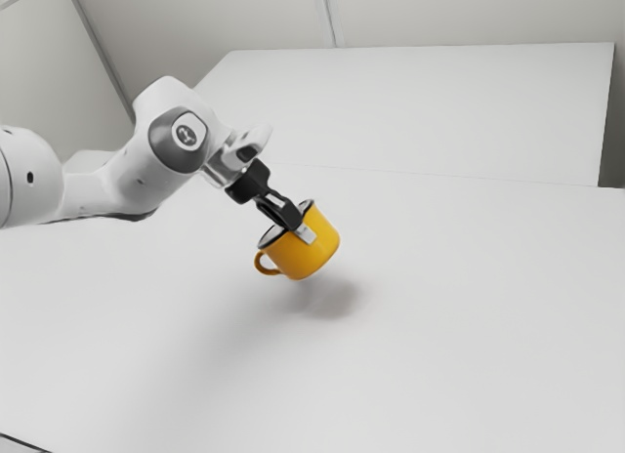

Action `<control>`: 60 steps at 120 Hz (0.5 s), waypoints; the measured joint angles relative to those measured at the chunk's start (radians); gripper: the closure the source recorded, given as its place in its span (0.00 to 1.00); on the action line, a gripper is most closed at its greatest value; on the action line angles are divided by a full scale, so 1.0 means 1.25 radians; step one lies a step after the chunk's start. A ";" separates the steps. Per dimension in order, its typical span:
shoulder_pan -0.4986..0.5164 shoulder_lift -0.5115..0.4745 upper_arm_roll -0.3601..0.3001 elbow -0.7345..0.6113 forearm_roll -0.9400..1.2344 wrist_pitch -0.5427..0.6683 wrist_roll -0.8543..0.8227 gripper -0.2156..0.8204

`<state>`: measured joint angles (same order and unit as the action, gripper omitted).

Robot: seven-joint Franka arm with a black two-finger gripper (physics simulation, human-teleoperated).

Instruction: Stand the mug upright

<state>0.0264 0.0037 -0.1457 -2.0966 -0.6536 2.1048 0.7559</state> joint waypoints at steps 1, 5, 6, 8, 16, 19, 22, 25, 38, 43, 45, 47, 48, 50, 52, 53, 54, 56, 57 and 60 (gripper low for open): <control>0.001 -0.001 -0.001 0.001 0.014 -0.002 -0.005 0.95; 0.000 -0.005 -0.001 0.003 0.066 -0.010 -0.026 0.95; -0.003 -0.006 0.002 0.003 0.078 -0.012 -0.031 0.95; -0.007 -0.010 0.005 0.004 0.103 -0.016 -0.041 0.95; -0.011 -0.023 0.008 0.005 0.200 -0.029 -0.084 0.96; -0.012 -0.026 0.008 0.004 0.231 -0.033 -0.100 0.96; -0.012 -0.030 0.008 0.002 0.259 -0.037 -0.116 0.96; -0.011 -0.035 0.008 -0.001 0.286 -0.041 -0.132 0.96; -0.001 -0.070 0.000 -0.026 0.374 -0.049 -0.200 0.96; 0.000 -0.084 -0.003 -0.047 0.397 -0.044 -0.224 0.96; 0.000 -0.090 -0.004 -0.059 0.405 -0.040 -0.233 0.96; -0.001 -0.097 -0.004 -0.071 0.412 -0.034 -0.242 0.96; -0.002 -0.099 -0.005 -0.077 0.416 -0.031 -0.246 0.96; -0.002 -0.104 -0.005 -0.088 0.422 -0.025 -0.255 0.96; -0.002 -0.109 -0.006 -0.097 0.429 -0.019 -0.263 0.96; -0.002 -0.111 -0.007 -0.102 0.432 -0.015 -0.267 0.96; -0.002 -0.113 -0.008 -0.107 0.436 -0.011 -0.271 0.96; -0.002 -0.116 -0.009 -0.117 0.442 -0.003 -0.279 0.96; -0.002 -0.118 -0.010 -0.122 0.445 0.002 -0.283 0.96; -0.002 -0.122 -0.012 -0.134 0.452 0.015 -0.294 0.96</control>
<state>0.0240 -0.1482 -0.1603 -2.2647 -0.0884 2.1235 0.3883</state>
